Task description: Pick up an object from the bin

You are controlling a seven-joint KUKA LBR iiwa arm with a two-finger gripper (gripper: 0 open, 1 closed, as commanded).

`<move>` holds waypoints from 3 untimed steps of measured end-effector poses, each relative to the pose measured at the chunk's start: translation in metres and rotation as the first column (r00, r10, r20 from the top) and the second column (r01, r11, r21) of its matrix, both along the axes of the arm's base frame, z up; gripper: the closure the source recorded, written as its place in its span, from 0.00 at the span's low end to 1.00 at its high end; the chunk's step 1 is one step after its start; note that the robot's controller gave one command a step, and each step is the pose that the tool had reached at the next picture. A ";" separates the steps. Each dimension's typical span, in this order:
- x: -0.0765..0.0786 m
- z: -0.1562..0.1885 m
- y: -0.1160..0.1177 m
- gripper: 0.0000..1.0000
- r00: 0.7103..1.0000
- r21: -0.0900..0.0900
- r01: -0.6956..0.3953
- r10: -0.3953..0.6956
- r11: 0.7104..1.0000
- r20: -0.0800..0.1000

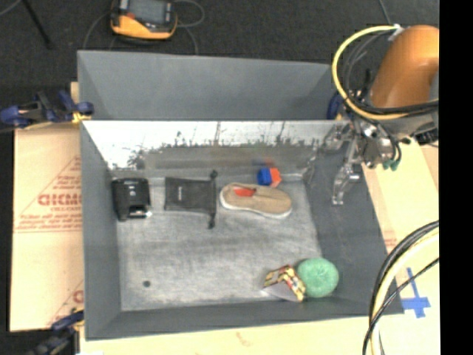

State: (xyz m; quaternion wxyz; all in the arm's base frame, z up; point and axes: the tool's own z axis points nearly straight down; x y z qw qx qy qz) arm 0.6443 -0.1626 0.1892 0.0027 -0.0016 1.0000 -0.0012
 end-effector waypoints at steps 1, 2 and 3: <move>0.000 0.000 0.000 0.00 1.000 0.000 0.000 0.000 1.000 0.000; 0.005 -0.048 0.012 0.00 0.997 -0.001 -0.083 0.083 0.997 0.004; 0.002 -0.097 0.014 0.00 1.000 0.003 0.000 0.000 1.000 0.001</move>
Offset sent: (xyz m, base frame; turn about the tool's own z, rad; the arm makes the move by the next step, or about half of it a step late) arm 0.0093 0.0321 -0.1180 -0.2020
